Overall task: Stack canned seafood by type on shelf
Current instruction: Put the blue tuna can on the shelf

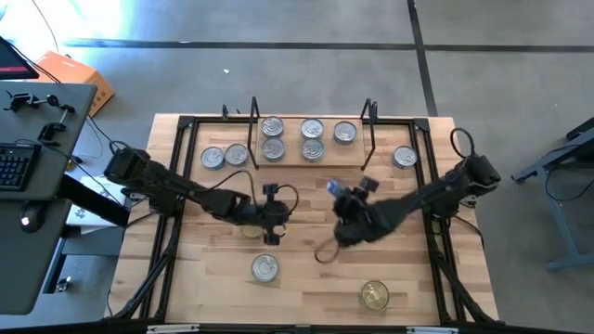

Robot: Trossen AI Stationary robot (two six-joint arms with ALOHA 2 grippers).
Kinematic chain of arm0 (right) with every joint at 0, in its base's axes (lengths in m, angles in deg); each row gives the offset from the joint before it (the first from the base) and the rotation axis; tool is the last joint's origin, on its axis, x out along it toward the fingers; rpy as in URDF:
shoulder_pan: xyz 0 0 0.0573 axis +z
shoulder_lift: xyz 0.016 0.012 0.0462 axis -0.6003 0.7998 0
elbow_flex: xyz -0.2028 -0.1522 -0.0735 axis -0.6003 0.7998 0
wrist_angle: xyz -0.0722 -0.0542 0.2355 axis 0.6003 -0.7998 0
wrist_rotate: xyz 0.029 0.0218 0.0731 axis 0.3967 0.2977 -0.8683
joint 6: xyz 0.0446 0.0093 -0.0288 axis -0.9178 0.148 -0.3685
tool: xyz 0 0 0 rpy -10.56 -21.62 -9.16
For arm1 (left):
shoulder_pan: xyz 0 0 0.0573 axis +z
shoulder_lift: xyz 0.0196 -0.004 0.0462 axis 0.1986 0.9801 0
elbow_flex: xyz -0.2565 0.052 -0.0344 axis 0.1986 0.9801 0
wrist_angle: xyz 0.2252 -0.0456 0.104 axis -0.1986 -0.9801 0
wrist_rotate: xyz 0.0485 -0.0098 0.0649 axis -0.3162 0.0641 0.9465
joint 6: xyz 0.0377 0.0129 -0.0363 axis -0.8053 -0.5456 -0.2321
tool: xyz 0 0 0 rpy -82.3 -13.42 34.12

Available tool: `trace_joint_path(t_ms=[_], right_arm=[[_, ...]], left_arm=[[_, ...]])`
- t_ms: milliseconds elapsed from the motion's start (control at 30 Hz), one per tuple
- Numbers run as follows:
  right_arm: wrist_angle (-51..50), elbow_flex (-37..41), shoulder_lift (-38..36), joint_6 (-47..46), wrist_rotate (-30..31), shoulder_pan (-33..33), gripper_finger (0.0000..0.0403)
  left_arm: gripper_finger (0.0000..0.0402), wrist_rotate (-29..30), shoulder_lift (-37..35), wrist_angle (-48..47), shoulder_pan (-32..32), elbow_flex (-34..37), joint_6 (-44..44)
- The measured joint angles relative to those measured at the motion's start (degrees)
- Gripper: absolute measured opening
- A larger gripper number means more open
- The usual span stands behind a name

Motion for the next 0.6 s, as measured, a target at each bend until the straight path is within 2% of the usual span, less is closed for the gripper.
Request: trace_joint_path(t_ms=[167,267,433,600], right_arm=[[2.44,-1.34,2.89,14.82,-0.46,-9.93,0.0122],[2.35,-1.34,4.49,20.03,0.01,-15.71,0.0122],[4.58,-1.34,7.58,25.10,-0.39,-21.97,0.0122],[4.22,-1.34,10.54,30.11,-1.59,-24.86,0.0122]], left_arm=[[0.0000,7.07,-1.18,0.49,-4.56,-0.04,1.28],[0.0000,10.23,-1.18,0.27,-6.23,-0.04,-0.31],[0.0000,11.83,-1.03,-0.31,-6.79,-0.04,0.59],[0.0000,11.98,-1.03,-0.26,-6.76,-0.04,1.03]])
